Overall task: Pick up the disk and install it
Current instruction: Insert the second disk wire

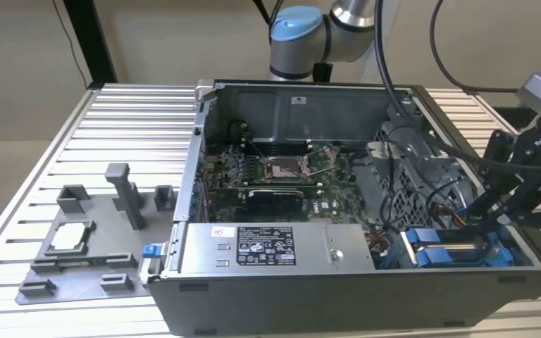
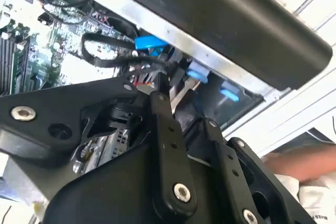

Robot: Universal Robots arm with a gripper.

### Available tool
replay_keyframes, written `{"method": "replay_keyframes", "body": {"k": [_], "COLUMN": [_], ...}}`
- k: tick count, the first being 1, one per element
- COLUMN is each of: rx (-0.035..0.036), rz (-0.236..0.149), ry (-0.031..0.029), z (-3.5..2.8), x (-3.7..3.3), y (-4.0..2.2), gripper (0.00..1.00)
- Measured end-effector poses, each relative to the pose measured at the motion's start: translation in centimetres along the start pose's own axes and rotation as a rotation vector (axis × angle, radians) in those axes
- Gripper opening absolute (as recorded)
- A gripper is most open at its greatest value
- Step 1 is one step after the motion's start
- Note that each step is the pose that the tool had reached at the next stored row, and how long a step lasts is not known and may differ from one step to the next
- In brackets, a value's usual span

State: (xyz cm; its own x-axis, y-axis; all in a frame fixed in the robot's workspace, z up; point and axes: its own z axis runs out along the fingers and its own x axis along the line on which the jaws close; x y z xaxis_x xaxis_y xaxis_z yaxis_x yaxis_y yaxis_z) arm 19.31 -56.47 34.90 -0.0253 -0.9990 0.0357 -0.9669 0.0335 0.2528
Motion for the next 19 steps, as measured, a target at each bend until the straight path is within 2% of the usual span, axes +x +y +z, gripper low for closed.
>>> {"method": "replay_keyframes", "body": {"k": [4,5,19], "rx": [0.0000,0.0002,0.0161], "rz": [0.000,0.000,-0.001], "ry": [-0.0002,0.0001,-0.0004], "z": [-1.71,-1.88,-1.87], "x": [0.07,0.07,0.07], "y": [0.46,0.50,0.49], "gripper": [1.00,1.00,1.00]}}
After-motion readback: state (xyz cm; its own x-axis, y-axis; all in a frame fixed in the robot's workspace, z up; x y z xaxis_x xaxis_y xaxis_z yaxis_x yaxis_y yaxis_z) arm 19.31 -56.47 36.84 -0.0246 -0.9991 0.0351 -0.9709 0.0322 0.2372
